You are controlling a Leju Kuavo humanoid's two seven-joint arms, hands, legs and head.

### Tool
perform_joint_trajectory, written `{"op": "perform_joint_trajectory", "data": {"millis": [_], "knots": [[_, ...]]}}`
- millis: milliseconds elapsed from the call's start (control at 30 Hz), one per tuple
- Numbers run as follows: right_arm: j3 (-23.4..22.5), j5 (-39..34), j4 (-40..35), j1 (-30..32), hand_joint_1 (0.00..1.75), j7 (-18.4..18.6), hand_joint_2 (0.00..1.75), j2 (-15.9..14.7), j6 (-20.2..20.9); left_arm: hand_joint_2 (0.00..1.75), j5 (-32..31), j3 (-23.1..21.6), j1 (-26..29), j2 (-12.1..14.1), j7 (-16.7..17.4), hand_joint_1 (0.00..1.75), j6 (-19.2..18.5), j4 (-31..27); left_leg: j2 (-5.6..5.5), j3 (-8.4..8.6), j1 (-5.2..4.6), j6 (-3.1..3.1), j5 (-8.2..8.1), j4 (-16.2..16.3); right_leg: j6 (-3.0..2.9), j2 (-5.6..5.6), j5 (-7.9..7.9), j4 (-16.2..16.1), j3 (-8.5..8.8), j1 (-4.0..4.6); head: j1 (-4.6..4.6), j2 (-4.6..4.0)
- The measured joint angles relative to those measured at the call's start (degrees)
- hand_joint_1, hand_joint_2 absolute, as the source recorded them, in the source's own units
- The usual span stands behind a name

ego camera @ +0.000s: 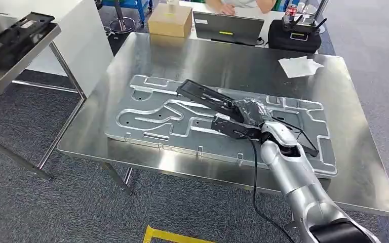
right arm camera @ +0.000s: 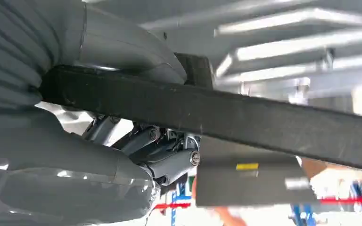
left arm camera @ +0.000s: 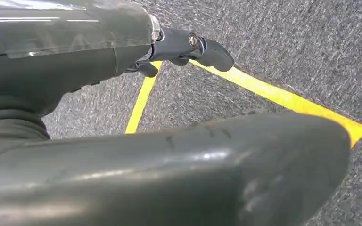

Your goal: Take the parts from the cabinet and place them on the table.

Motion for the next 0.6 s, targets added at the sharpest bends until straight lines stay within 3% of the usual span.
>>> {"op": "perform_joint_trajectory", "data": {"millis": [267,600], "knots": [[3.5,3.23,9.96,-0.93,1.75,-2.56,1.75,3.21,-0.9,0.0,-0.2,0.17,-0.2,0.02,0.55,0.0,1.4,0.0,0.1,0.03,0.04,-0.04,-0.03,0.0,-0.07,0.1,-0.05,0.04,-0.01,0.02,0.0,0.0],[5.0,3.84,14.05,-1.82,1.75,-2.84,1.75,4.22,-1.22,0.0,-0.26,0.31,-0.39,0.02,1.05,0.0,2.45,0.0,0.43,0.16,0.05,-0.06,-0.04,0.04,-0.06,0.47,-0.04,0.14,-0.01,0.04,0.0,0.0]]}}
